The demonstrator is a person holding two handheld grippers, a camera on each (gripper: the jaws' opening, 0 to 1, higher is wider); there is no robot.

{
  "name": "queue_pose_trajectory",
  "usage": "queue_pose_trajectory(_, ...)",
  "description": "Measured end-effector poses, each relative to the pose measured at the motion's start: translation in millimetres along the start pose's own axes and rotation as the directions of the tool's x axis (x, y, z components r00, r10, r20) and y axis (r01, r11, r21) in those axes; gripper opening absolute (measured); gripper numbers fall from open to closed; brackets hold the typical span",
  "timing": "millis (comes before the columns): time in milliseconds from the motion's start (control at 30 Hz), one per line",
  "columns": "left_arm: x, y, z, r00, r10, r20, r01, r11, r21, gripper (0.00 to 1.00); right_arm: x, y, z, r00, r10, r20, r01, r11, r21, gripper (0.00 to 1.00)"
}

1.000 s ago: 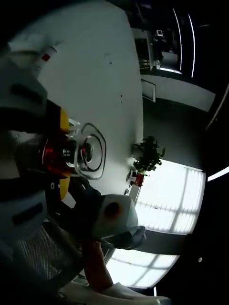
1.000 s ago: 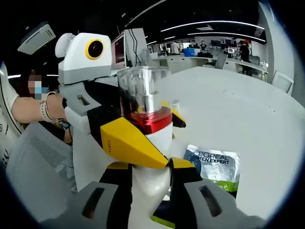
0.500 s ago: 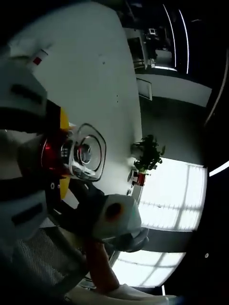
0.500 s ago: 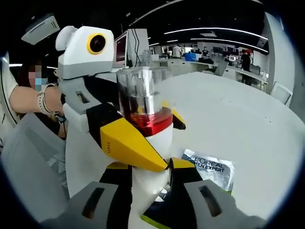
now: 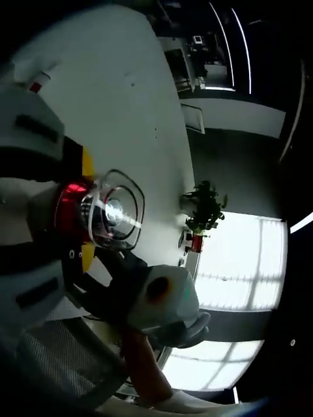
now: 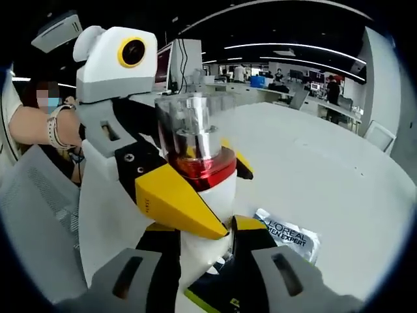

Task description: Arrange the skincare products in the storage area until every visible bottle or jar stands upright without overlapping.

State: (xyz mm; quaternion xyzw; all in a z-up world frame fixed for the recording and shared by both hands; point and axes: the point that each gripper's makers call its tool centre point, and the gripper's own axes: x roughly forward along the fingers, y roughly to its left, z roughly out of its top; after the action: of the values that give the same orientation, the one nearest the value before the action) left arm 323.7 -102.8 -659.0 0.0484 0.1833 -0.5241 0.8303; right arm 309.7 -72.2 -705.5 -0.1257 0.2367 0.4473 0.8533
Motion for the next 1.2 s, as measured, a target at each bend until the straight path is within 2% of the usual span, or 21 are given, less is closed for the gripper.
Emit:
queue_pose_trajectory(300, 8, -1.4, 3.9, 1.000, -0.010, -0.017, 0.011, 0.999, 0.046, 0.28, 0, -11, 1.2, 0.999, -0.031, 0.029, 0.031, 0.999, -0.018, 0.29)
queue_pose_trajectory(500, 14, 3.9, 6.4, 1.000, -0.024, -0.018, 0.024, 0.999, 0.042, 0.28, 1, -19, 1.4, 0.999, -0.039, 0.031, 0.040, 0.999, -0.019, 0.29)
queue_pose_trajectory(700, 18, -0.6, 7.3, 0.999, -0.042, -0.025, 0.044, 0.994, 0.099, 0.28, 0, -21, -0.6, 0.998, -0.044, 0.035, 0.044, 0.999, -0.013, 0.30)
queue_pose_trajectory(933, 17, -3.8, 7.8, 0.999, -0.046, -0.012, 0.047, 0.994, 0.103, 0.29, -1, -19, -1.1, 0.998, -0.050, 0.039, 0.051, 0.999, -0.016, 0.30)
queue_pose_trajectory(1200, 19, -2.4, 7.8, 0.999, -0.049, 0.004, 0.049, 0.996, 0.068, 0.30, -1, -21, -2.7, 0.998, -0.052, 0.035, 0.052, 0.999, 0.001, 0.31)
